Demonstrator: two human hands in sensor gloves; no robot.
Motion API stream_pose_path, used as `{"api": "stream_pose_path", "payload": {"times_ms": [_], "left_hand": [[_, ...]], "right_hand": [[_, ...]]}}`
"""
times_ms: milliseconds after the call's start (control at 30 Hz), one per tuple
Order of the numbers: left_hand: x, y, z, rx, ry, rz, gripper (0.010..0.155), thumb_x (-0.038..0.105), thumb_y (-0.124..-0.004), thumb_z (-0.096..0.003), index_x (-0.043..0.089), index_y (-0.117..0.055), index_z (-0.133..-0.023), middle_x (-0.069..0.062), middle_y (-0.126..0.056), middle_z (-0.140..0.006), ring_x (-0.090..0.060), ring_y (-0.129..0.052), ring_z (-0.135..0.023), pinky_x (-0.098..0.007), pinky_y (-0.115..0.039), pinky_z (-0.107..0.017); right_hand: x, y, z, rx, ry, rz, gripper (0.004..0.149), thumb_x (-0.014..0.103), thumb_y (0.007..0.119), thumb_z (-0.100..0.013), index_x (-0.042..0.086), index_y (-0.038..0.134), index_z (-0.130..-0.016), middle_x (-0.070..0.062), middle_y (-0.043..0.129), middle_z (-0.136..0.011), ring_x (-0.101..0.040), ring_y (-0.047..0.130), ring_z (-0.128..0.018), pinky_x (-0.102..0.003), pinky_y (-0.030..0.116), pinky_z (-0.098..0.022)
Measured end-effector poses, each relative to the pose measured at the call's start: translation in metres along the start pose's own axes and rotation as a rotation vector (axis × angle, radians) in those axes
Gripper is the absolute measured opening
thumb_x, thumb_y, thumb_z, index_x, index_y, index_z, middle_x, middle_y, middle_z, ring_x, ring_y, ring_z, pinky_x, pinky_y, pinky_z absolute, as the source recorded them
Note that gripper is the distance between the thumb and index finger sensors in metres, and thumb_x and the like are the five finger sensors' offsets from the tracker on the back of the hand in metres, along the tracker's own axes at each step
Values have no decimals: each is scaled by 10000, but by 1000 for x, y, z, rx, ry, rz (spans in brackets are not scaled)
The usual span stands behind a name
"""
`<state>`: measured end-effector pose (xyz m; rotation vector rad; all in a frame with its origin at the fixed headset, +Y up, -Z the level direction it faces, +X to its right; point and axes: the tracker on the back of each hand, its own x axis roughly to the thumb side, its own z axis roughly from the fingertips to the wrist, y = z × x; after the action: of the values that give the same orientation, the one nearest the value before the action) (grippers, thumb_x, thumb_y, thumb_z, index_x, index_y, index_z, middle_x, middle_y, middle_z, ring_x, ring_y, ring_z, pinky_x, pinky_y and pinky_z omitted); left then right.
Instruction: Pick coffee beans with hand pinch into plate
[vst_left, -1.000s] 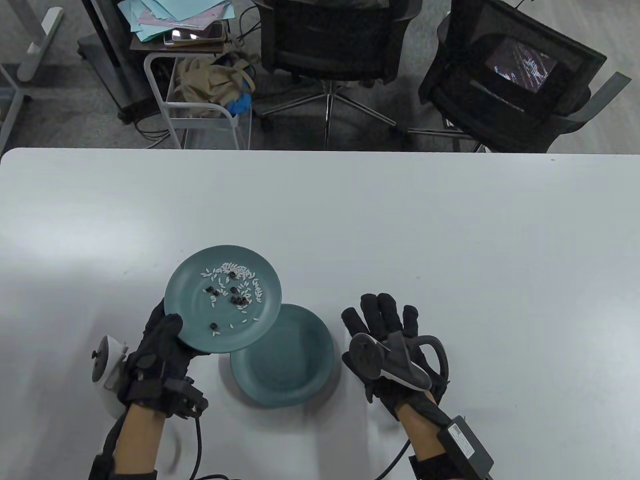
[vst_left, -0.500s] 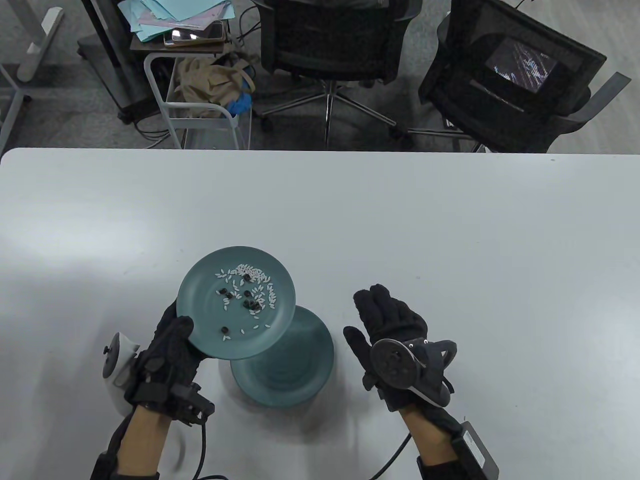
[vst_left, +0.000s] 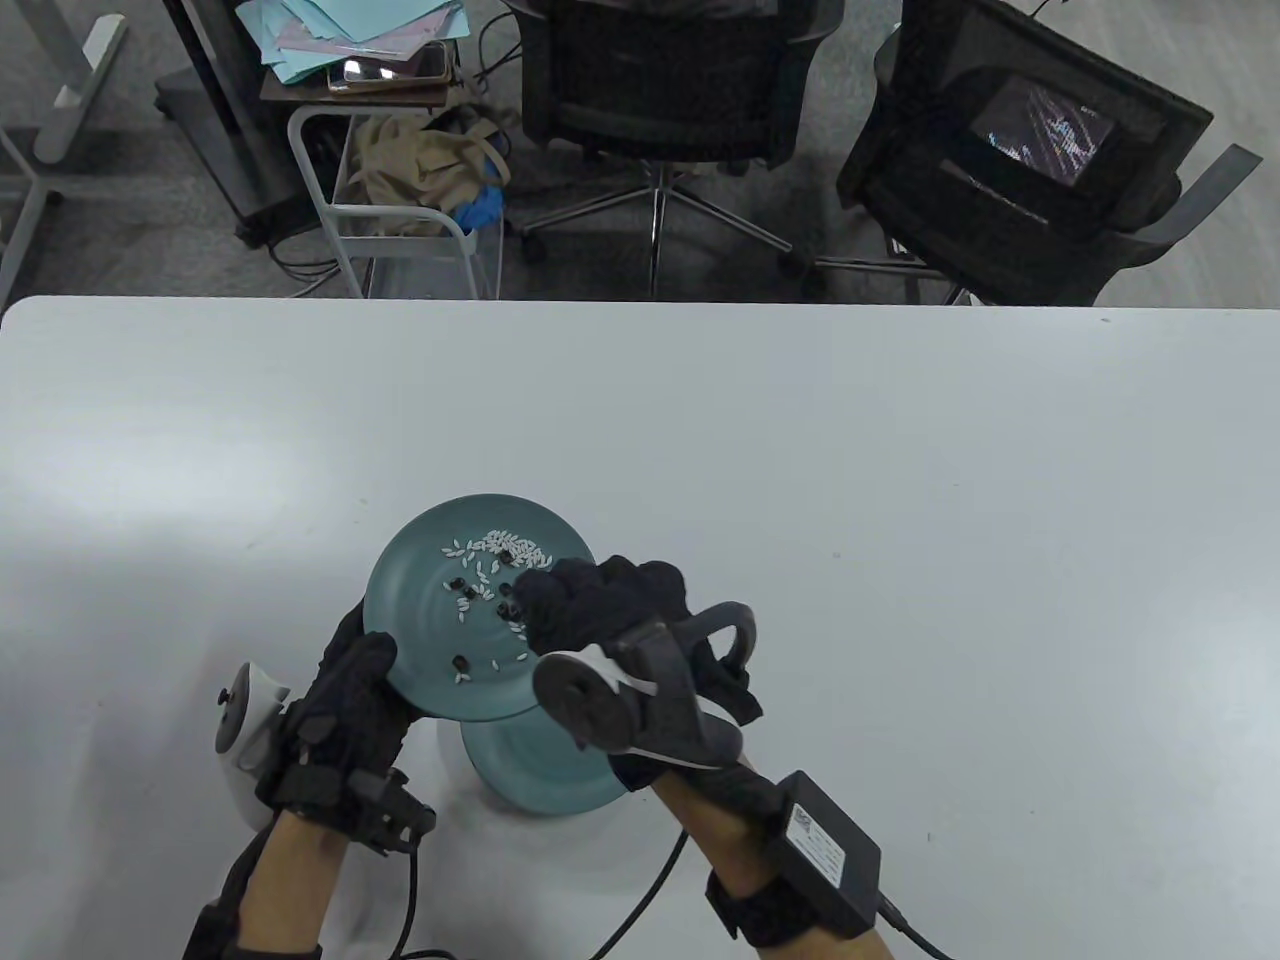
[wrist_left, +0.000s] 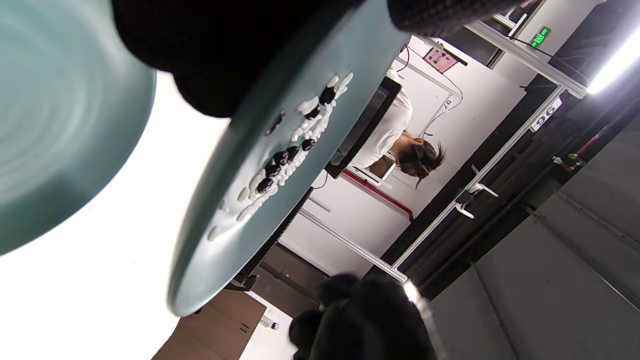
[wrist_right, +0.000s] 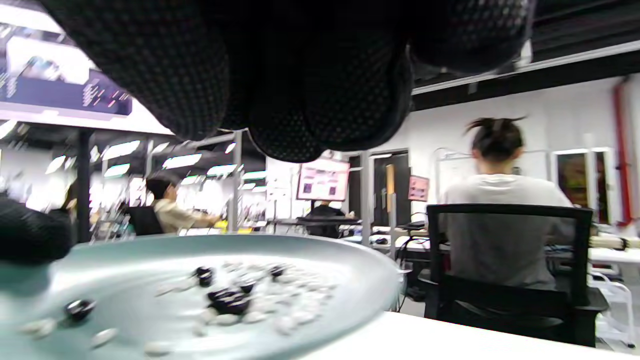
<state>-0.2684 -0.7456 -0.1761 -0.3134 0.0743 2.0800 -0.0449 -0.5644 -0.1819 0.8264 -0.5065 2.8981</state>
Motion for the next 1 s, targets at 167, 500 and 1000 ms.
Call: {"api": "stream_pose_path", "payload": {"times_ms": [167,500,1000], "left_hand": [[-1,-1,0,-9,-1,9,641,422,-671,-492,295,-345,-1028,-82,-663,-943,-348,-872,-640,-415,-781,-462],[-3,-3,-1,-12,13,10,642,421,-673,-490,286,-349,-1028,-85,-666,-939,-350,-874,-634,-416,-783,-456],[-9,0,0,46,31,36,643,397,-657,-489,241,-331,-1020,-113,-656,-934,-363,-881,-624,-408,-808,-456]], "right_hand": [[42,6,-22,115,-113,85,389,393,907,-390,287,858,-761,-56,998,-706,-240,962,-497,-517,731,-453],[60,44,-34,327,-127,170,364,372,902,-395,279,877,-746,-55,1021,-677,-222,983,-455,-511,744,-444],[66,62,-50,467,-102,168,388,356,893,-397,223,849,-759,-94,988,-678,-196,975,-425,-507,763,-444]]}}
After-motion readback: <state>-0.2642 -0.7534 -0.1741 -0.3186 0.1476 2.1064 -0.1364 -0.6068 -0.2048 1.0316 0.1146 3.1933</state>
